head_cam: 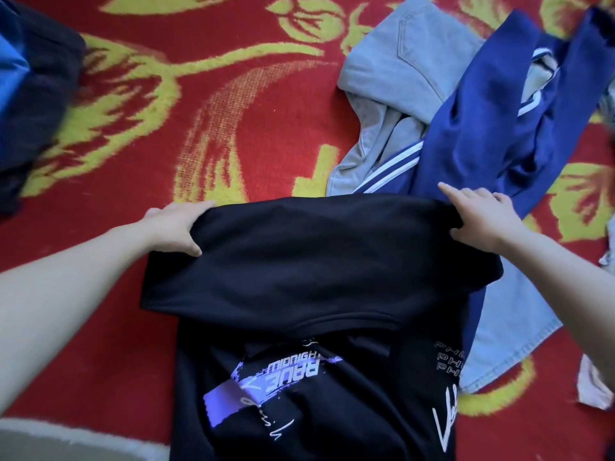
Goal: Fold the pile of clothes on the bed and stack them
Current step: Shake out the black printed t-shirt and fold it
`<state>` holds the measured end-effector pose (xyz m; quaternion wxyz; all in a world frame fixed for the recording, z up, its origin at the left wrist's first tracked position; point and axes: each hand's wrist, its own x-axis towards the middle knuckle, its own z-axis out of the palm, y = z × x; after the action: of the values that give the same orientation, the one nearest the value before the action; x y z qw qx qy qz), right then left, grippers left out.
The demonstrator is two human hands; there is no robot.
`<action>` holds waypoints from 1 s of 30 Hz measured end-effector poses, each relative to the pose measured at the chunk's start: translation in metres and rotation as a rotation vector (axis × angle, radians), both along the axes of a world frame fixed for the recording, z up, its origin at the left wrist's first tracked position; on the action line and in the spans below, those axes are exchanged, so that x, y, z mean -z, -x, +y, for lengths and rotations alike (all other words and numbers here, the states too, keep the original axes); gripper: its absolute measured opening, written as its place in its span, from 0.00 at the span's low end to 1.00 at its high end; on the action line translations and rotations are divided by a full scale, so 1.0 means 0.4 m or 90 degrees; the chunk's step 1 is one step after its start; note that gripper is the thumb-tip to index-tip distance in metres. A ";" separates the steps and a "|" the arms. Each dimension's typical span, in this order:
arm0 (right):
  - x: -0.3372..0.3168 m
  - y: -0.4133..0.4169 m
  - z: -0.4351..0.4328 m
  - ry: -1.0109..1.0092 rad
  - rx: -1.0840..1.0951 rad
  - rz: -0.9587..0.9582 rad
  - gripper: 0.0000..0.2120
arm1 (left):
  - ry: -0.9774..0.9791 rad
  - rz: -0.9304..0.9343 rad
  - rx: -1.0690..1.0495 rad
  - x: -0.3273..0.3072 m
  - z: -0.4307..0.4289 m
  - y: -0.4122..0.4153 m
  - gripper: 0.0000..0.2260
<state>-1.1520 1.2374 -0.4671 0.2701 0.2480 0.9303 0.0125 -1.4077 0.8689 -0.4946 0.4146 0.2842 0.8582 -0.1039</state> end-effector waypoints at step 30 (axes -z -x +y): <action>0.018 -0.695 -0.376 0.113 -0.106 0.045 0.30 | -0.111 0.077 0.298 -0.100 -0.427 -0.451 0.43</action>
<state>-0.8742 1.0871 -0.4745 0.2560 0.1452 0.9541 -0.0561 -1.2273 0.6982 -0.4546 0.3012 0.5032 0.7978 -0.1397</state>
